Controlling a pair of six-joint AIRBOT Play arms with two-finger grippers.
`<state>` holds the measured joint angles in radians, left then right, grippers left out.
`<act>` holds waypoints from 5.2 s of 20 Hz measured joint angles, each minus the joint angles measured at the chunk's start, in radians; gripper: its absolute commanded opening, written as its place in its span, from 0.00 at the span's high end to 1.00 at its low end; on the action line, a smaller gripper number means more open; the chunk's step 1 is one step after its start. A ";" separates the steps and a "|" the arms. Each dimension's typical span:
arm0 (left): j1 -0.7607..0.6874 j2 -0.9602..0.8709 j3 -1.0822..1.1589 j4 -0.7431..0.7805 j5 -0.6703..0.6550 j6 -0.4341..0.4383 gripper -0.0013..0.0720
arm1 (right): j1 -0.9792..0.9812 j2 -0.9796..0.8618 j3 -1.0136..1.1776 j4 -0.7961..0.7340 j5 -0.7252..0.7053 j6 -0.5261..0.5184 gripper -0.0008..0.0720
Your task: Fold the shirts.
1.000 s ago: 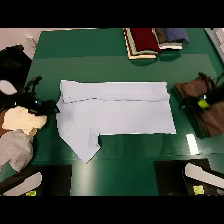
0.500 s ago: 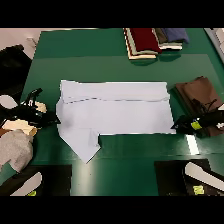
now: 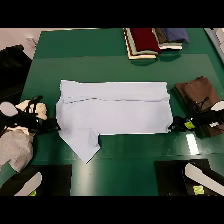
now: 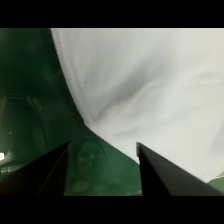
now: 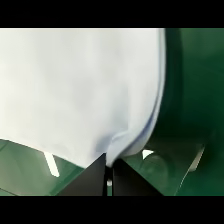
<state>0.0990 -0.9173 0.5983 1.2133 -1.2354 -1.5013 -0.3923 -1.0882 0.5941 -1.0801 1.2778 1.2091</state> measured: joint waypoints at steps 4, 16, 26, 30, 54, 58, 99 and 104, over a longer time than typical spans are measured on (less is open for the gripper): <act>0.000 0.048 -0.135 -0.079 0.019 -0.025 0.30 | 0.016 0.052 0.000 0.005 -0.011 -0.005 0.97; 0.000 0.063 -0.267 -0.336 0.202 0.080 0.95 | 0.021 0.081 0.004 0.008 0.012 -0.005 0.97; 0.000 0.339 -0.162 -0.137 -0.124 0.045 0.95 | 0.022 0.219 0.080 -0.184 0.193 0.021 0.97; 0.000 0.404 -0.073 -0.115 -0.237 0.021 0.95 | 0.022 0.316 0.103 -0.268 0.227 0.044 0.97; 0.000 -0.487 0.575 -0.192 0.159 0.172 0.57 | 0.192 -0.393 0.771 -0.135 0.068 0.124 0.37; 0.000 -0.484 0.619 -0.225 0.111 0.168 0.95 | 0.093 -0.379 0.716 -0.061 0.084 0.074 0.23; -0.668 -0.957 1.036 -0.245 0.268 0.060 0.95 | 0.537 -0.215 1.031 0.300 0.051 0.108 0.97; -0.532 -0.812 1.061 -0.200 0.228 0.047 0.95 | 0.662 -0.260 1.039 0.302 0.017 0.117 0.97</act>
<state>-0.4328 -1.7294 1.6592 1.0130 -1.0077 -1.4544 0.2699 -1.3479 1.6333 -0.7780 1.2949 1.3262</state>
